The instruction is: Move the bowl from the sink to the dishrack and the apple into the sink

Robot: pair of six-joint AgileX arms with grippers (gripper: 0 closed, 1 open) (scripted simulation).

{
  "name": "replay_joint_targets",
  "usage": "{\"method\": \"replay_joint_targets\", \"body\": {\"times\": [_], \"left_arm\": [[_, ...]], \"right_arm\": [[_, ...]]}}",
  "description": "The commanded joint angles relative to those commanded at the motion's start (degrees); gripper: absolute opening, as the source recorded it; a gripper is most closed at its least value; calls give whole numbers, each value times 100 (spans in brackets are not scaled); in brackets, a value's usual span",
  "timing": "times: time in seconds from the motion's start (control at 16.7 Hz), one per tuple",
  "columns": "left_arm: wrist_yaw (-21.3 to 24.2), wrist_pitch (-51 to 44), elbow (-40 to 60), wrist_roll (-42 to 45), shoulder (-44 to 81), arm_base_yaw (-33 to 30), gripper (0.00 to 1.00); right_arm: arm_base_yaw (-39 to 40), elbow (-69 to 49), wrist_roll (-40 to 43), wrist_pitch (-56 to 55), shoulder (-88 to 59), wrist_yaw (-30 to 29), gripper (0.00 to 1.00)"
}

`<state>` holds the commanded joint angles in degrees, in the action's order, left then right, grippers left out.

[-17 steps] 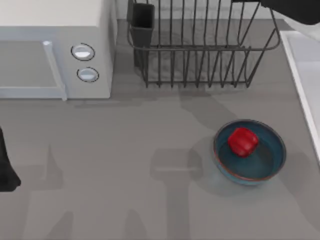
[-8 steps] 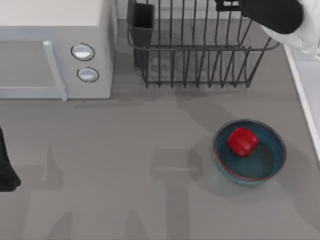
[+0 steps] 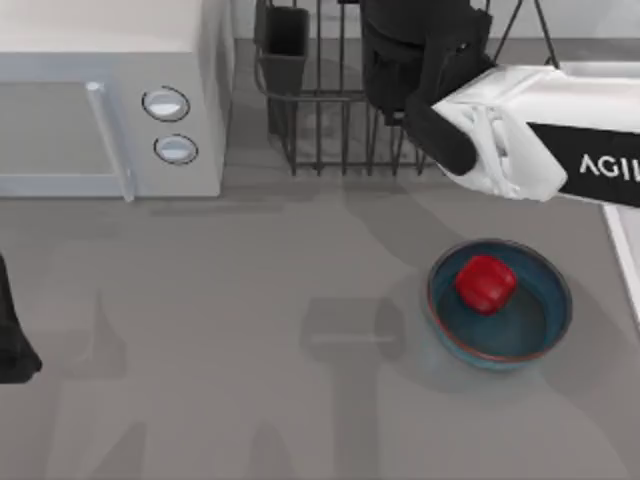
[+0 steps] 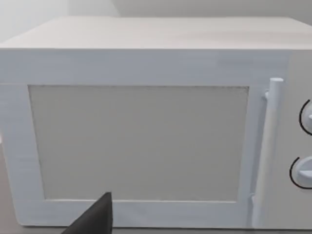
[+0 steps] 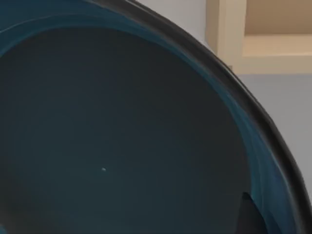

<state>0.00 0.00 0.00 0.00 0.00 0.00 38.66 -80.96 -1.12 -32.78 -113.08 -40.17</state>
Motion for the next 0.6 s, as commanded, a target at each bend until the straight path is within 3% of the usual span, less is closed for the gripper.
{"method": "replay_joint_targets", "body": {"times": [0.18,0.48,0.6], "left_arm": [[0,0,0,0,0,0,100],[0,0,0,0,0,0,100],[0,0,0,0,0,0,100]], "right_arm": [[-204,379,8,-627,-340,169,0],[-245,458,10,-737,-406,206,0],[-245,458,10,-737,-406,206,15]]}}
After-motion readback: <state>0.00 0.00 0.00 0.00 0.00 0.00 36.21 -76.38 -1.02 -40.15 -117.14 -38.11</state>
